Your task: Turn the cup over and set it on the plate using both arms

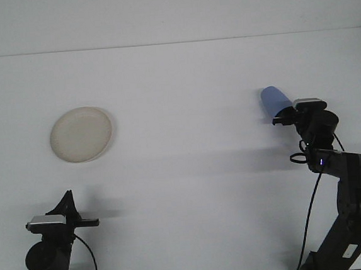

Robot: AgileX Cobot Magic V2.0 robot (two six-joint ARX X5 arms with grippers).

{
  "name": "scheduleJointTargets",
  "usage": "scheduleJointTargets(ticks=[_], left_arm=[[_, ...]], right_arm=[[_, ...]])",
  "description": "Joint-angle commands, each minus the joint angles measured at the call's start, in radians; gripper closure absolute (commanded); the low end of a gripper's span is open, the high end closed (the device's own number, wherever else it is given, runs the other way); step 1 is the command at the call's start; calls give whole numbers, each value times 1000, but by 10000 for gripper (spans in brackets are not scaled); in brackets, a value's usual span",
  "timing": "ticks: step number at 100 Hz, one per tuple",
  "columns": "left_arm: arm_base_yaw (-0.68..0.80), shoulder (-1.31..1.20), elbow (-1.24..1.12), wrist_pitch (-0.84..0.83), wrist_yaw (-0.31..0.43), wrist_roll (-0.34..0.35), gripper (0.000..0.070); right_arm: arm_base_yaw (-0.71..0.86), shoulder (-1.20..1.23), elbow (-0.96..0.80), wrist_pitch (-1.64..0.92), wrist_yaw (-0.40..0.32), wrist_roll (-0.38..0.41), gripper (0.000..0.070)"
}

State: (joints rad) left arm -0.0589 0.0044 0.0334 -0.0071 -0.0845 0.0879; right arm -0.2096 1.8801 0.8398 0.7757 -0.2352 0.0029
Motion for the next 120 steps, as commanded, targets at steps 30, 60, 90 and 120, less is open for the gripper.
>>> scheduleJointTargets(ticks=[30,60,90,120], left_arm=[[2,-1,-19,10,-5,5,687],[2,-1,-19,10,-5,5,687],[2,-1,-19,10,-5,5,687],[2,-1,-19,10,-5,5,687]], right_arm=[[-1,8,13,5,-14,-19,696],[14,-182,13,-248,-27,9,696],[114,-571,121,-911,7,22,696],[305,-673,498,-1606,48,0,696]])
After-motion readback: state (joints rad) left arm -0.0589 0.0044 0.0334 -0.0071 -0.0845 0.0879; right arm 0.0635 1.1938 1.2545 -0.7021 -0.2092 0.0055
